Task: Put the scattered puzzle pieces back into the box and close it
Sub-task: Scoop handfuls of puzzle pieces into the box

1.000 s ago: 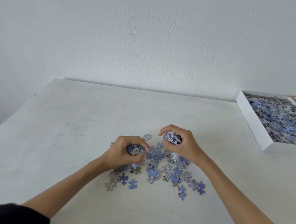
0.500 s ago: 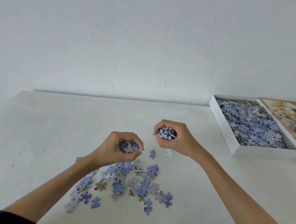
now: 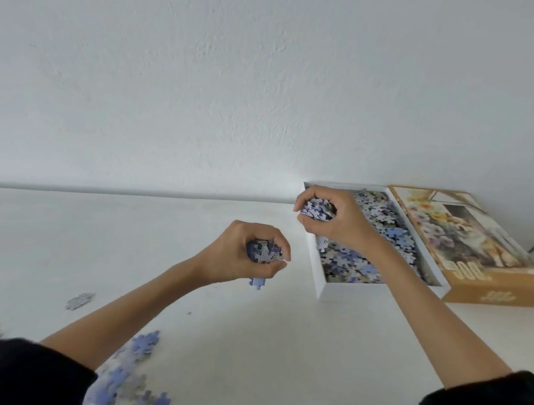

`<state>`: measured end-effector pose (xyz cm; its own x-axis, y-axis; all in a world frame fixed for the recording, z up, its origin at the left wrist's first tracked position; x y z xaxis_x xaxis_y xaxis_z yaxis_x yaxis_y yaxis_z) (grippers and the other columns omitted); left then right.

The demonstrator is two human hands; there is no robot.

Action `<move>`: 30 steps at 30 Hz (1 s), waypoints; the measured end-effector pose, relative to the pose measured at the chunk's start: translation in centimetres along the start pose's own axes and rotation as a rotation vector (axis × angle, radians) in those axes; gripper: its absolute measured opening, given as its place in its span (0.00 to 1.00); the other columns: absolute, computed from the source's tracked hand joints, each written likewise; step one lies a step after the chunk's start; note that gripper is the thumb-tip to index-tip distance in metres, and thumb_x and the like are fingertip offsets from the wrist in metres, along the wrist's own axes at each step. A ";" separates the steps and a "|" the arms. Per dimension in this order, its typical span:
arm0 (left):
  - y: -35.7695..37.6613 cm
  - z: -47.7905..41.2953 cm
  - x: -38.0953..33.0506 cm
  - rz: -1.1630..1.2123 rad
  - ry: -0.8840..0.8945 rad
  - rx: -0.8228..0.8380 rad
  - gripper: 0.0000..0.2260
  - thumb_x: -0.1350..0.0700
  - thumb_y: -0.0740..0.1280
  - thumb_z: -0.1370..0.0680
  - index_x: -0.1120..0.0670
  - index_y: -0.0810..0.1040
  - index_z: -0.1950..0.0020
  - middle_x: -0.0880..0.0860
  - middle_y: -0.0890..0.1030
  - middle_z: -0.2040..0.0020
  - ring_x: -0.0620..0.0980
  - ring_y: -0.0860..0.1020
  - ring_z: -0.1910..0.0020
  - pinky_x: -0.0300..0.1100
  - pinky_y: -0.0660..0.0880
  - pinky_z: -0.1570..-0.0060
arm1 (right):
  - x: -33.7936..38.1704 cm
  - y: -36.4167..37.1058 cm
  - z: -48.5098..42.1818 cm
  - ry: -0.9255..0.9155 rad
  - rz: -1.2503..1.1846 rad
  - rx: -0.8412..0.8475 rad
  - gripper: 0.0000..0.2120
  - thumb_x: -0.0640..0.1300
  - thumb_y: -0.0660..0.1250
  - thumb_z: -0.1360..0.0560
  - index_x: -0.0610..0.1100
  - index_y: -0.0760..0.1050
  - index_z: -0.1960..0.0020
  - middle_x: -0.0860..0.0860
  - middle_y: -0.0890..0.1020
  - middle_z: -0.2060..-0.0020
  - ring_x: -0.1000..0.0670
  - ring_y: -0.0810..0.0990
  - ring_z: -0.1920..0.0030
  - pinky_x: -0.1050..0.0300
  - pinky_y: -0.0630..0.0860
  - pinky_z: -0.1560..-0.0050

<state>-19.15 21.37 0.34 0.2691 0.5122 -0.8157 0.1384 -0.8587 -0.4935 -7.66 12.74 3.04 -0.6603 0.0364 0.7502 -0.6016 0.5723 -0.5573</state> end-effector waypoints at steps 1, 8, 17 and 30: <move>1.1 -1.3 -0.3 0.014 -0.001 0.013 0.06 0.68 0.69 0.28 0.58 0.79 0.58 0.54 0.79 0.65 0.49 0.79 0.73 0.40 0.76 0.71 | -0.8 -1.3 0.1 -0.004 0.015 -0.005 0.07 0.35 0.69 0.30 0.46 0.77 0.56 0.56 0.80 0.59 0.55 0.79 0.55 0.60 0.74 0.48; 7.7 -9.6 -0.9 -0.073 0.087 0.039 0.07 0.65 0.71 0.29 0.54 0.81 0.57 0.45 0.81 0.59 0.40 0.79 0.59 0.32 0.73 0.52 | -6.8 -8.6 0.7 0.039 0.107 -0.043 0.07 0.35 0.70 0.30 0.46 0.78 0.56 0.58 0.80 0.58 0.62 0.78 0.53 0.70 0.68 0.46; 12.6 -14.4 2.1 -0.648 0.208 0.093 0.14 0.39 0.63 0.27 0.47 0.81 0.53 0.45 0.78 0.50 0.43 0.77 0.58 0.44 0.76 0.63 | -15.7 -10.6 1.5 0.116 0.285 -0.077 0.04 0.47 0.70 0.29 0.51 0.79 0.54 0.61 0.76 0.57 0.53 0.74 0.51 0.53 0.69 0.46; 13.3 -12.9 3.6 -0.936 0.161 0.149 0.18 0.48 0.51 0.20 0.48 0.71 0.34 0.54 0.71 0.33 0.53 0.73 0.37 0.52 0.74 0.44 | -16.9 -9.9 -0.3 0.147 0.431 -0.124 0.23 0.55 0.49 0.20 0.52 0.56 0.27 0.48 0.58 0.28 0.49 0.53 0.28 0.53 0.51 0.31</move>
<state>-4.02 11.53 -5.25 0.2397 0.9705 -0.0255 0.2442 -0.0857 -0.9659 9.62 6.73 -3.98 -0.7622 0.4026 0.5069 -0.2222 0.5727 -0.7891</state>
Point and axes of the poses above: each hand's wrist, its own z-axis away from the middle knuckle, its own y-axis out of the palm, x = y × z, the point moved 7 cm from there along -z, towards the middle knuckle
